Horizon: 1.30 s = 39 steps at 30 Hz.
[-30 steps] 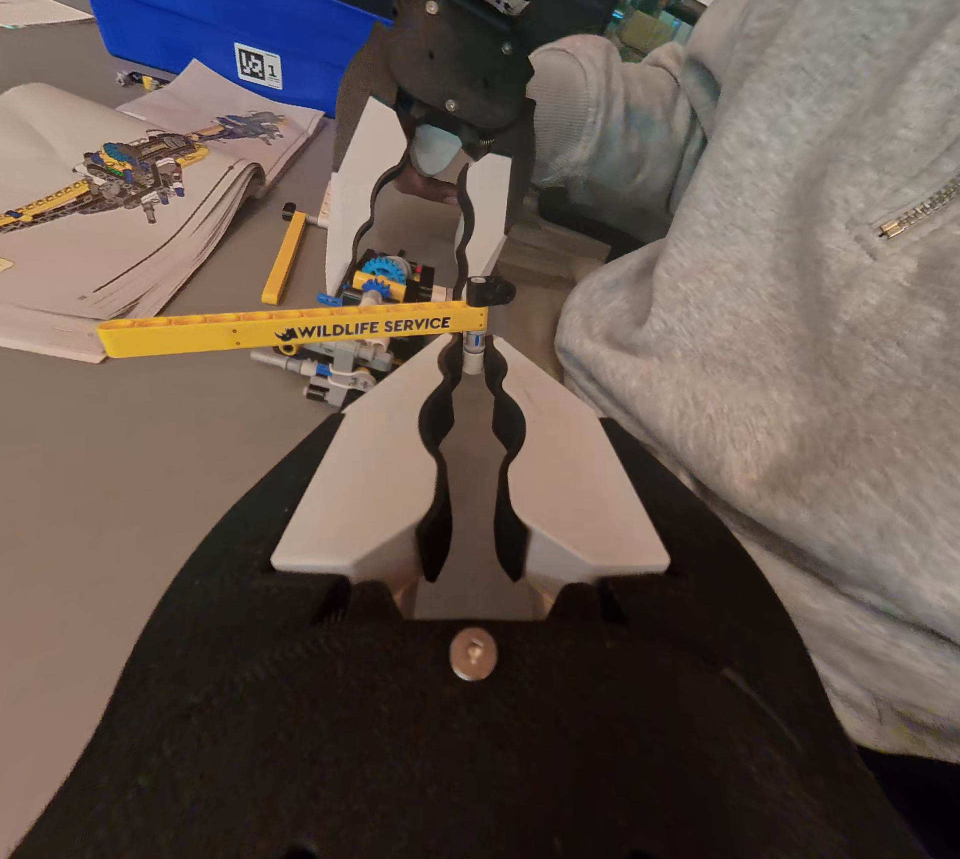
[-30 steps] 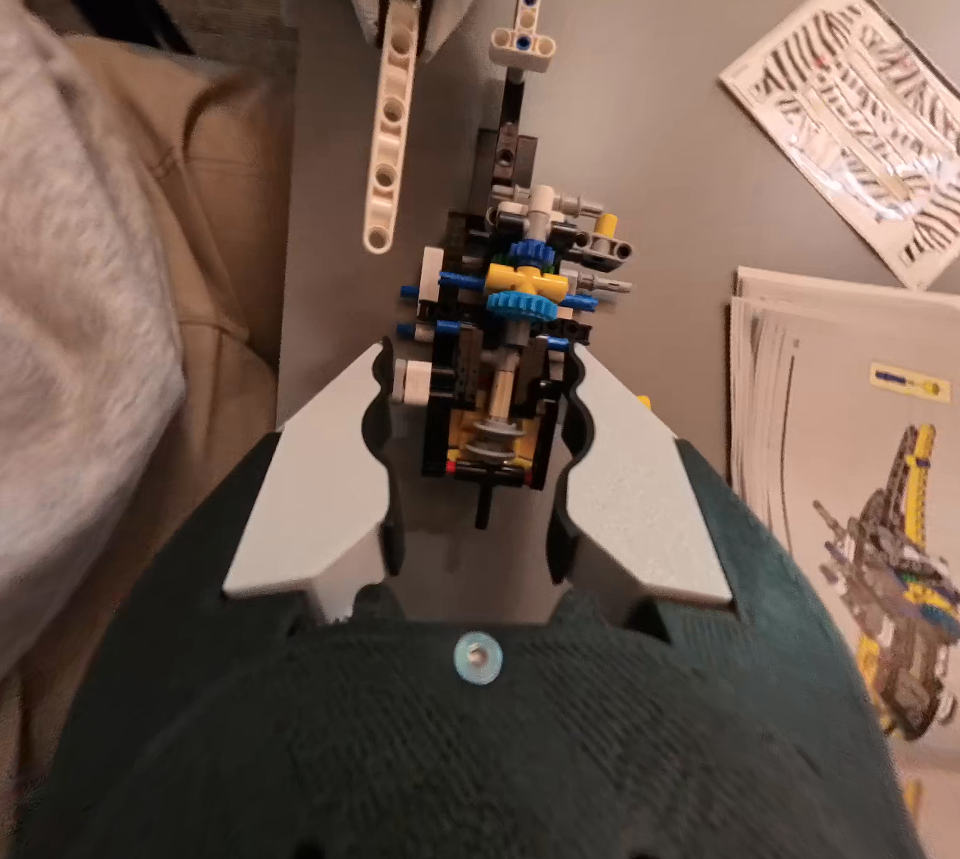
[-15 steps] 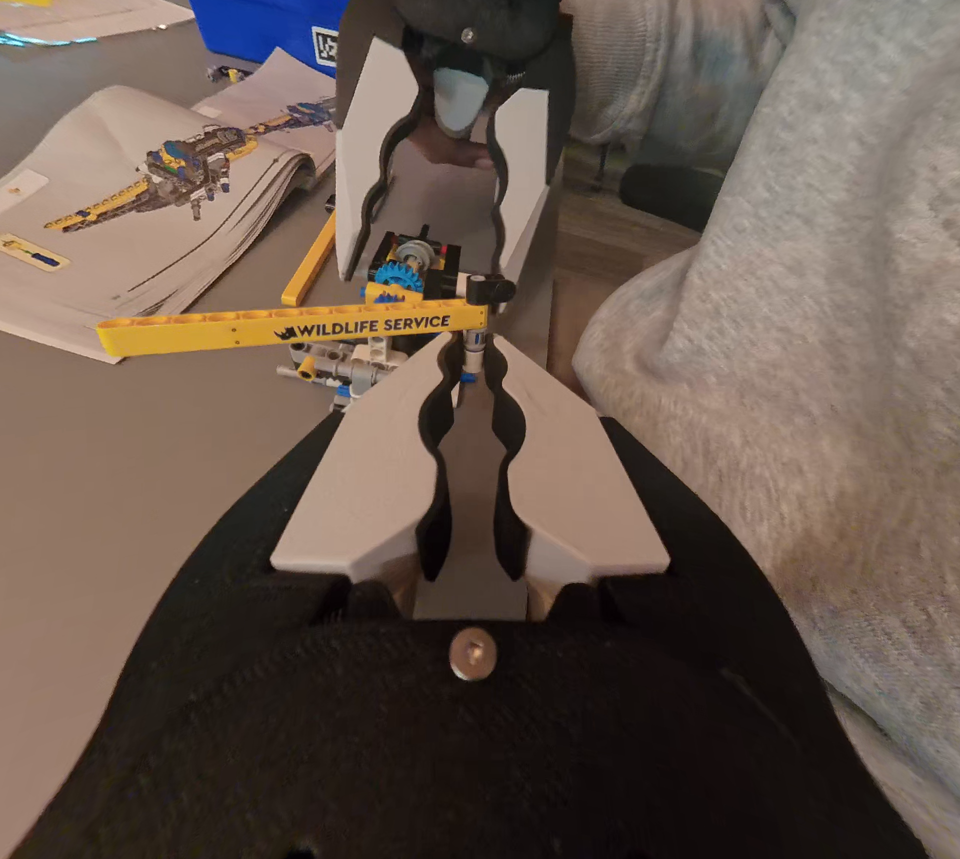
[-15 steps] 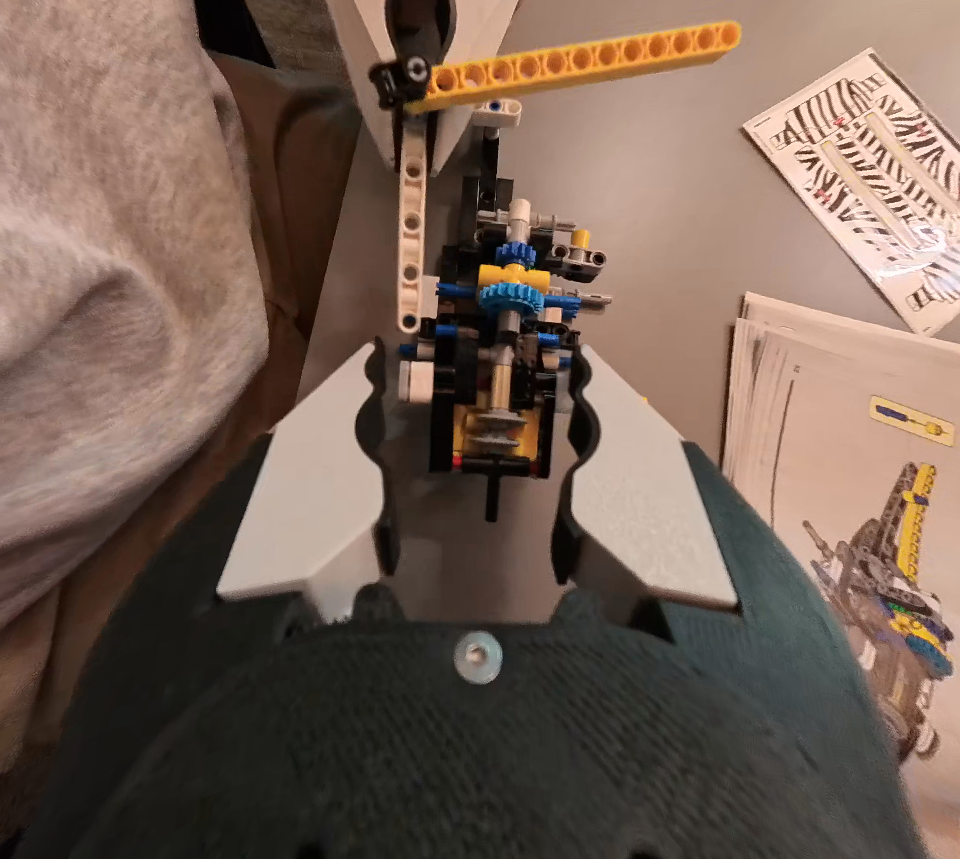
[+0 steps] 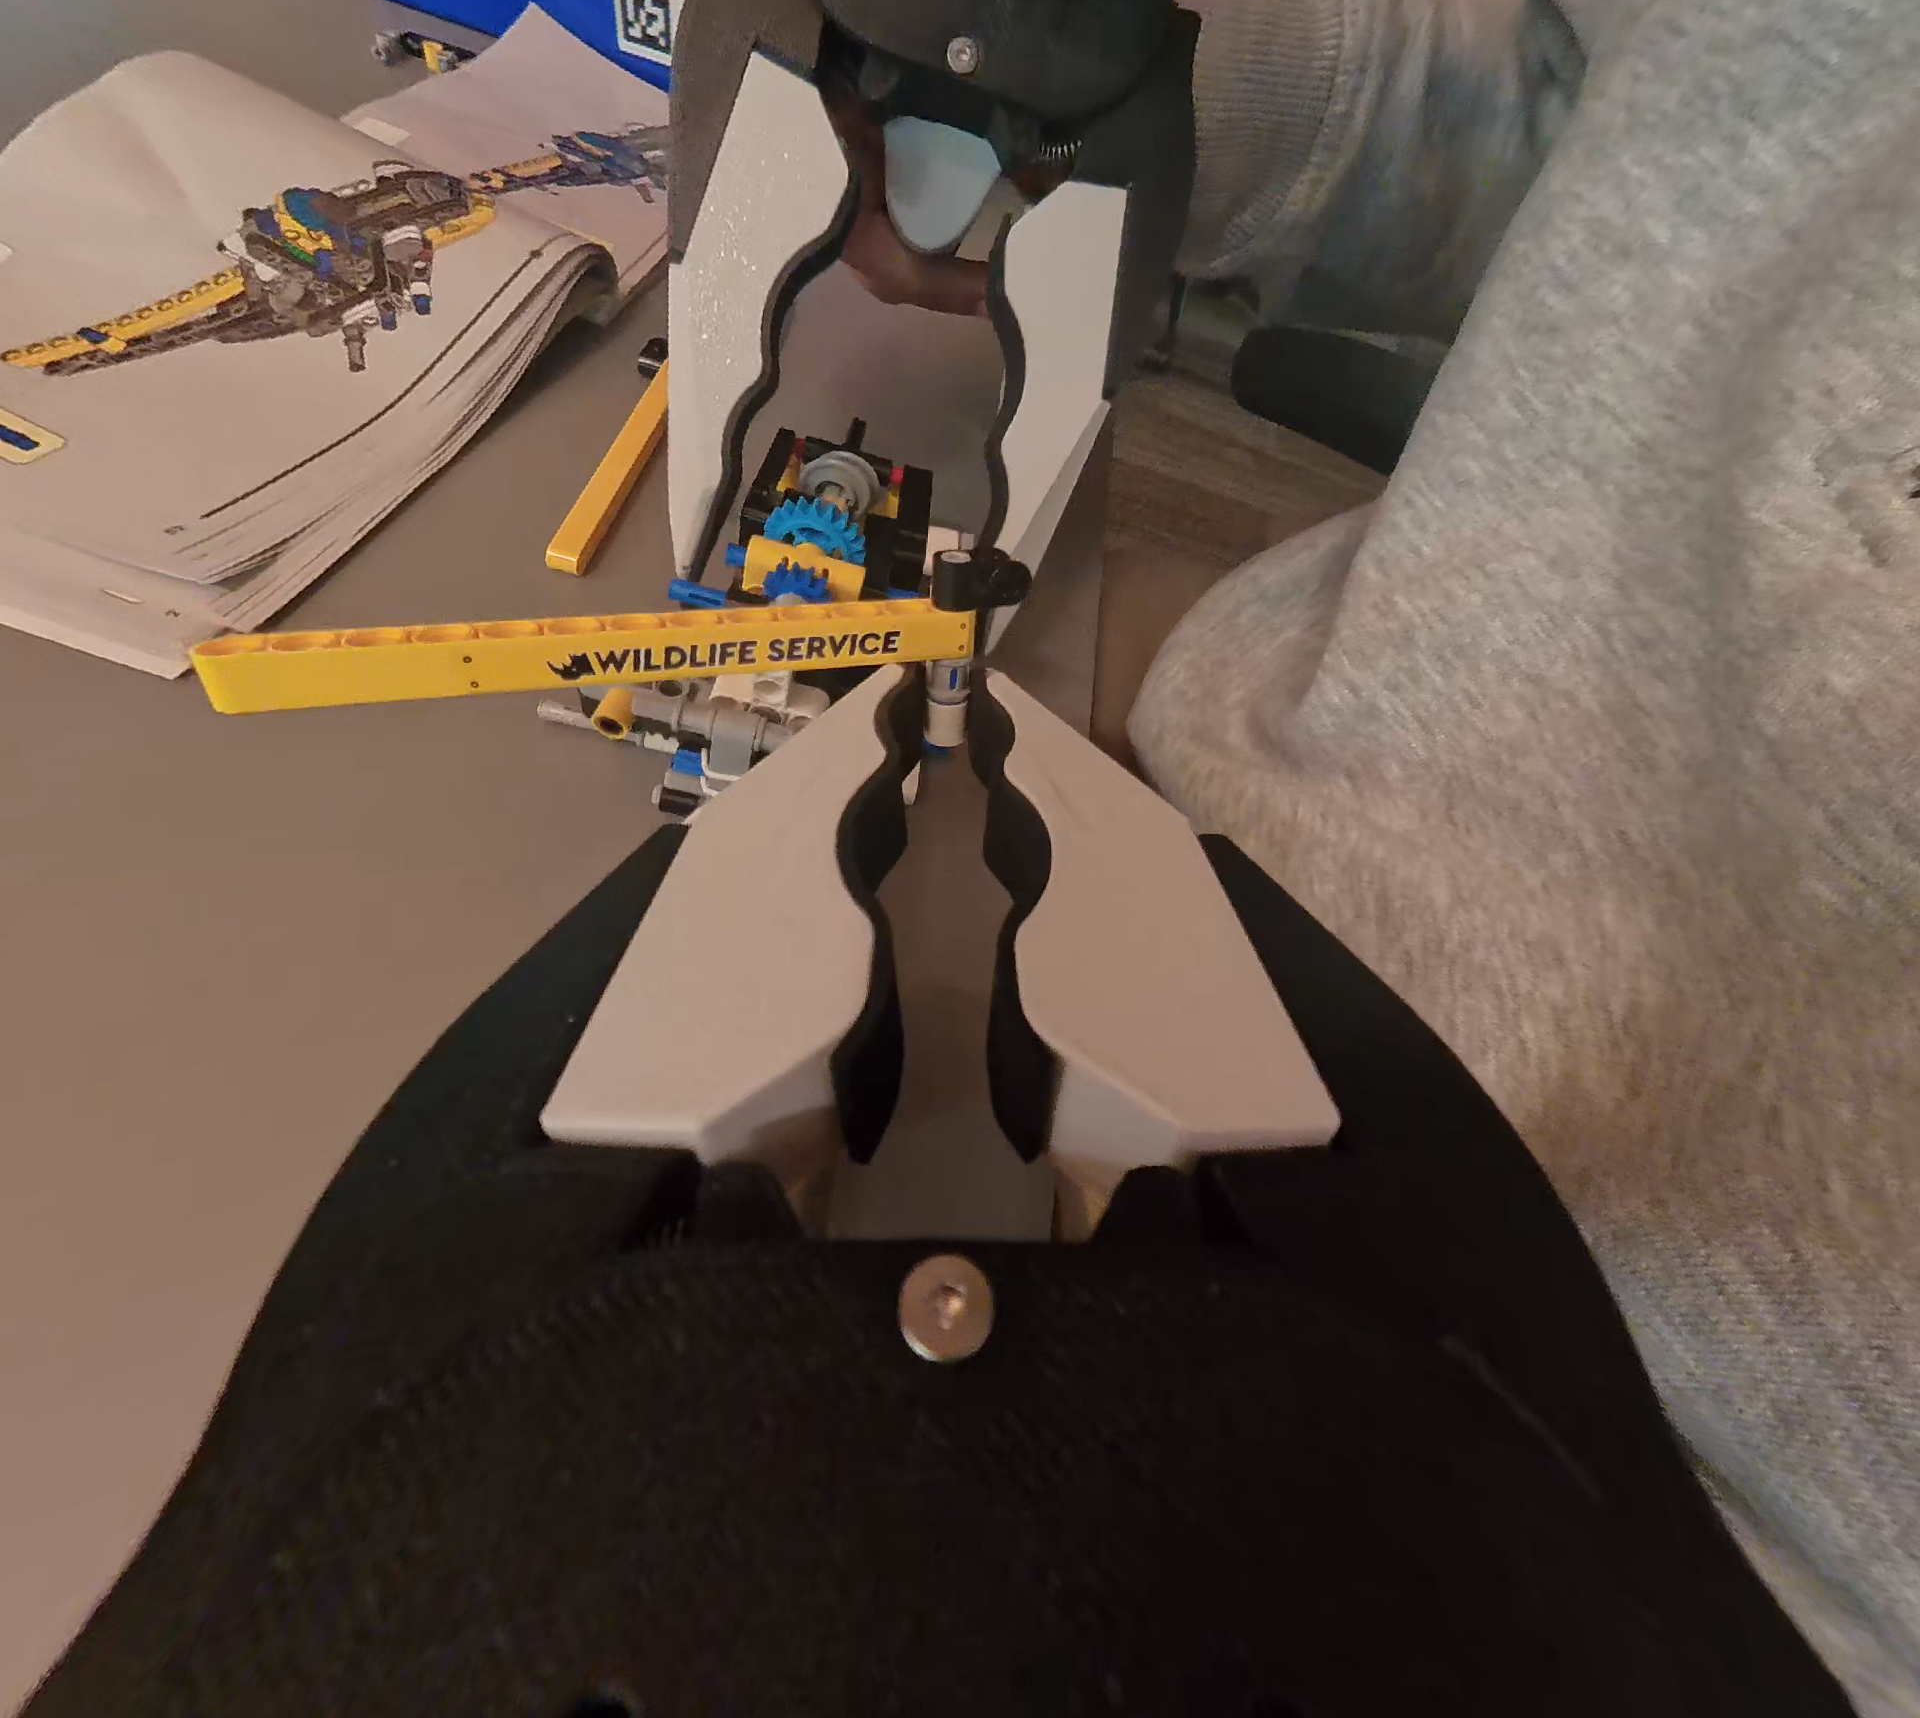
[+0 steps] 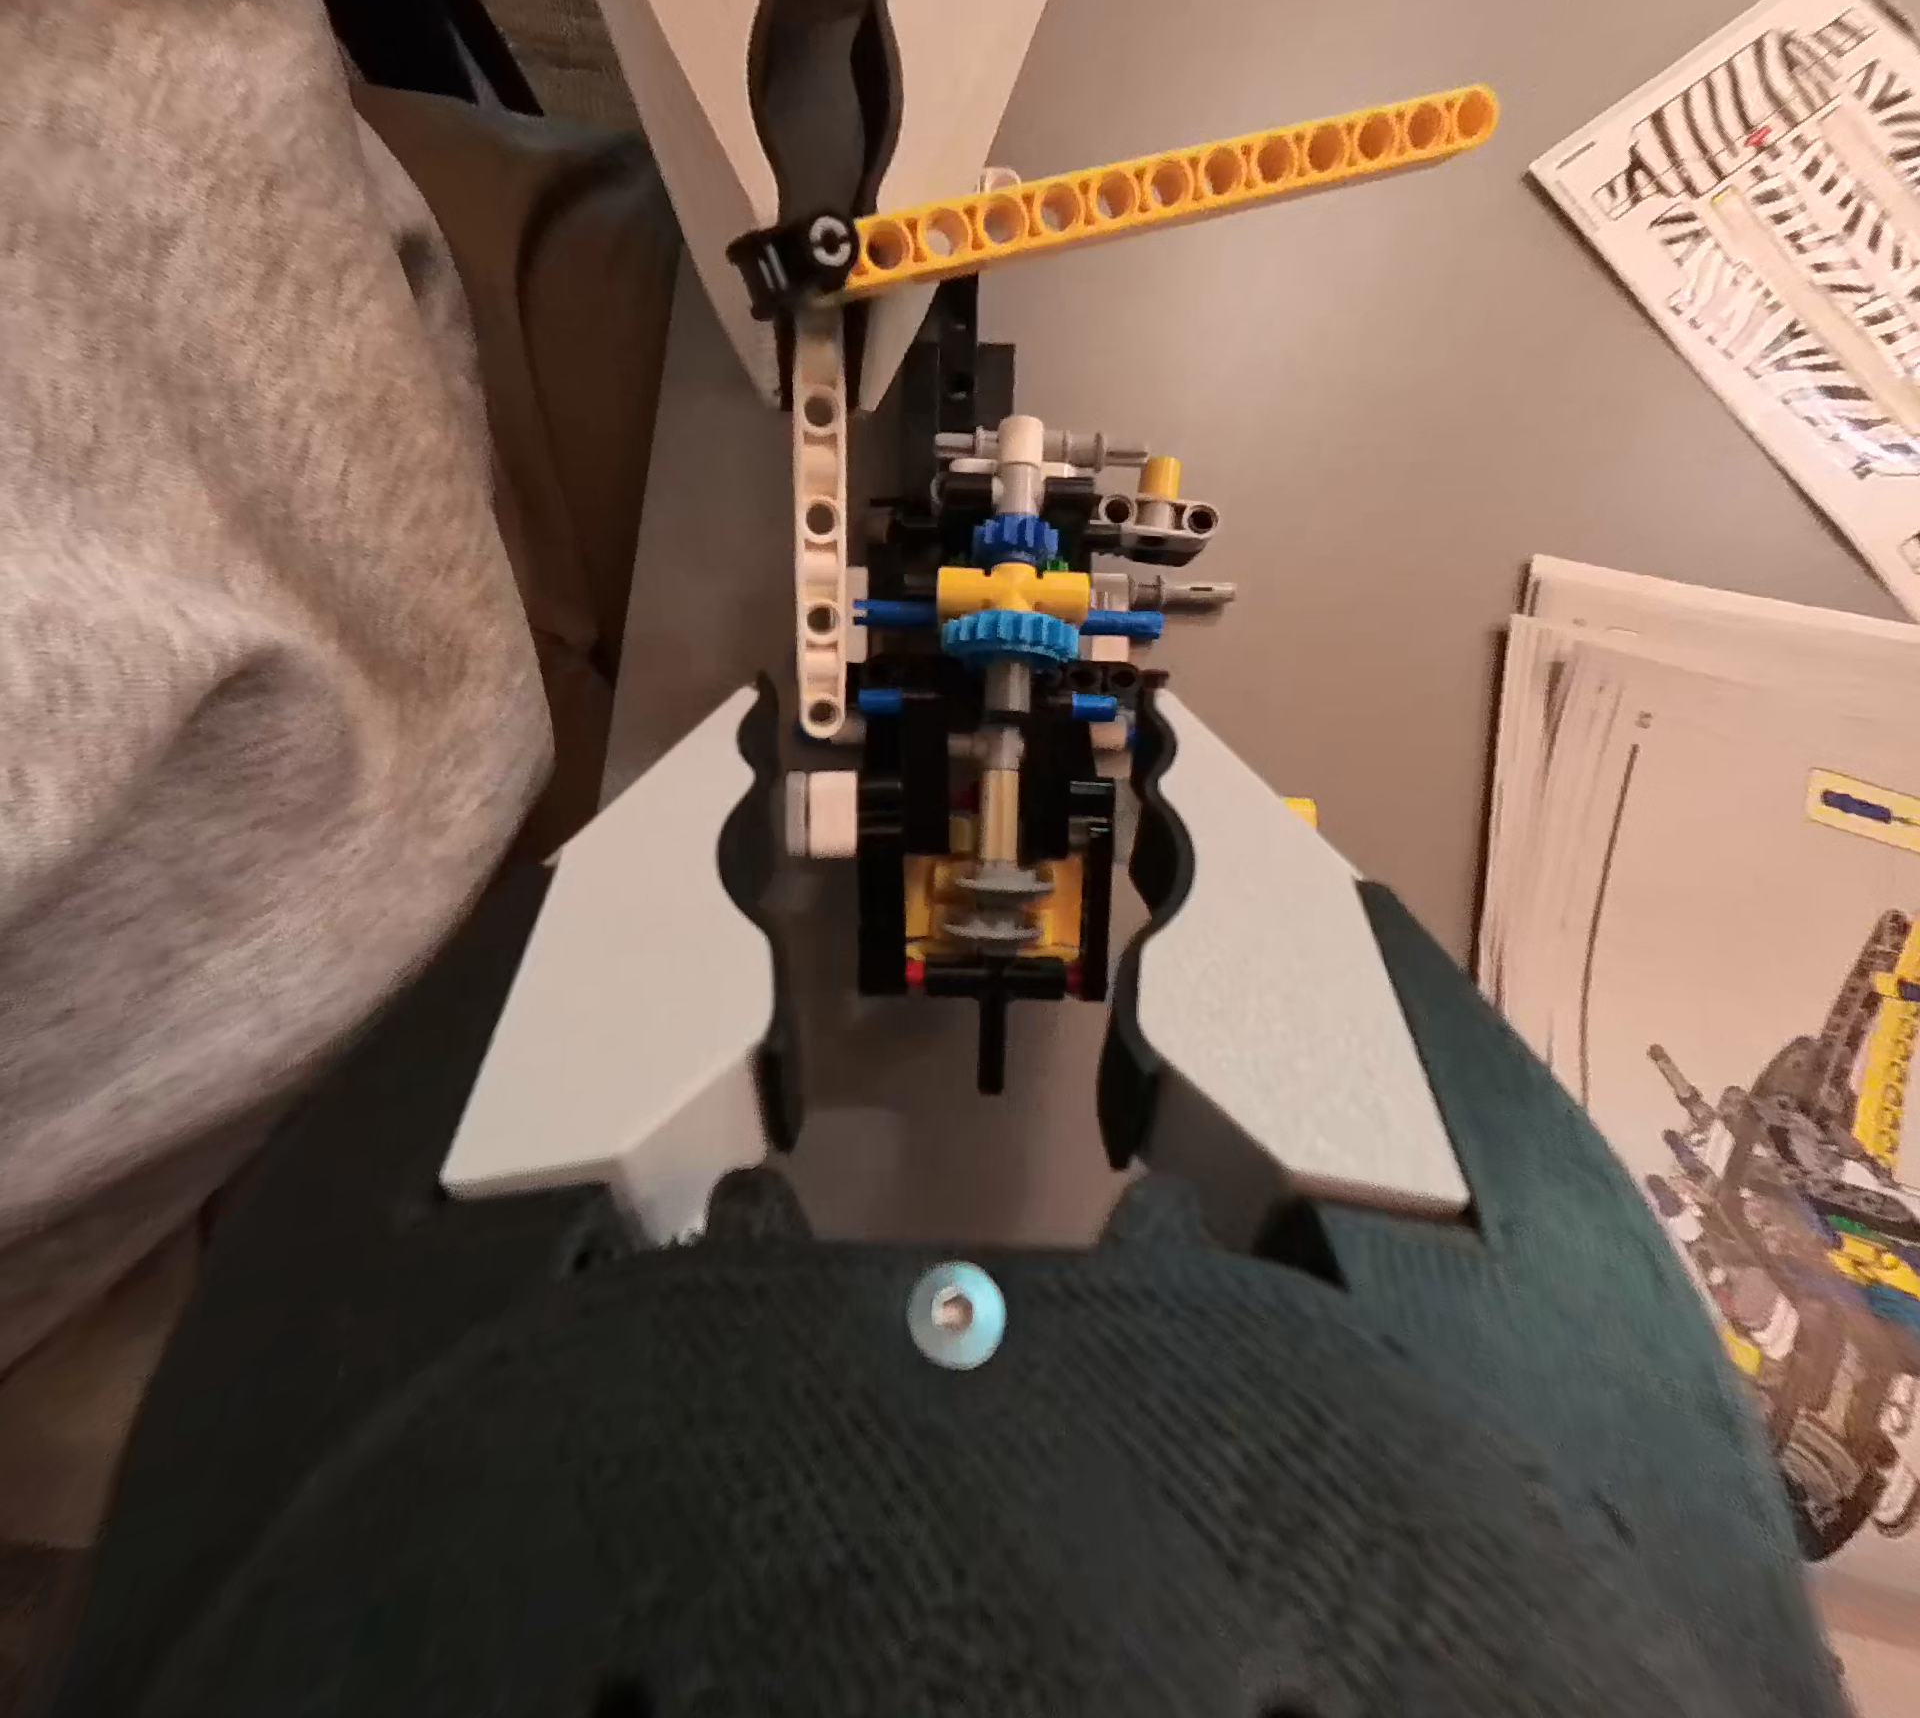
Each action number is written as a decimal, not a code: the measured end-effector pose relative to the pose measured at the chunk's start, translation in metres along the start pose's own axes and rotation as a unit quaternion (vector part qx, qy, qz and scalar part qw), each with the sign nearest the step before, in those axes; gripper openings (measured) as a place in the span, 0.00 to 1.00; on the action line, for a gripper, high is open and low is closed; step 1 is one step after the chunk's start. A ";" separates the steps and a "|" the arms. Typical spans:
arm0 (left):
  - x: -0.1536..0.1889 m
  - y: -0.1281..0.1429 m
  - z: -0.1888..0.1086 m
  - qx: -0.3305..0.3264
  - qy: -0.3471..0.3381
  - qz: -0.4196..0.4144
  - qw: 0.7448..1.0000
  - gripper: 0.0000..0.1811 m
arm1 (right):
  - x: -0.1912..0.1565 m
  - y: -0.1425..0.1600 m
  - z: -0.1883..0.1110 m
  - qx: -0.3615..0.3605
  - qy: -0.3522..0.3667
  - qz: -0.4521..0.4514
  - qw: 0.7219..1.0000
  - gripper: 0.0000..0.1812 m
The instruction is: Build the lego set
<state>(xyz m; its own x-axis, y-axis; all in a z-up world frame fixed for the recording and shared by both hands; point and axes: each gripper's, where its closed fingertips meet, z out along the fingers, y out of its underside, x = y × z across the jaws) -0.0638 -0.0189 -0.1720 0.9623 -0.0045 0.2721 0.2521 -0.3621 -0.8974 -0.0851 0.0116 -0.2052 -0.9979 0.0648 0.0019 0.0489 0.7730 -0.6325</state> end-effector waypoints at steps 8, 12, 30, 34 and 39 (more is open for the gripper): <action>-0.003 0.000 0.000 -0.003 0.004 -0.020 1.000 0.04 | 0.001 0.000 0.000 -0.013 -0.036 0.011 0.999 0.31; -0.003 -0.001 -0.002 0.005 0.007 -0.023 1.000 0.04 | 0.000 0.000 -0.001 -0.016 -0.043 0.014 0.999 0.30; -0.008 0.005 -0.002 -0.015 -0.017 -0.019 1.000 0.05 | 0.002 0.001 0.001 -0.025 -0.032 0.009 0.999 0.30; -0.011 0.010 -0.002 -0.032 -0.032 -0.012 0.999 0.05 | 0.002 0.002 0.001 -0.024 -0.034 0.008 0.999 0.30; -0.011 0.021 0.000 -0.066 -0.049 0.010 0.997 0.05 | 0.003 0.003 0.000 -0.025 -0.035 0.008 0.999 0.31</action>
<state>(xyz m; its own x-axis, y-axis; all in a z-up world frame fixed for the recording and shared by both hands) -0.0690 -0.0260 -0.1938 0.9738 0.0756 0.2144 0.2240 -0.4818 -0.8472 -0.0876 0.0140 -0.2073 -0.9974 0.0336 -0.0634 0.0647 0.8026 -0.5930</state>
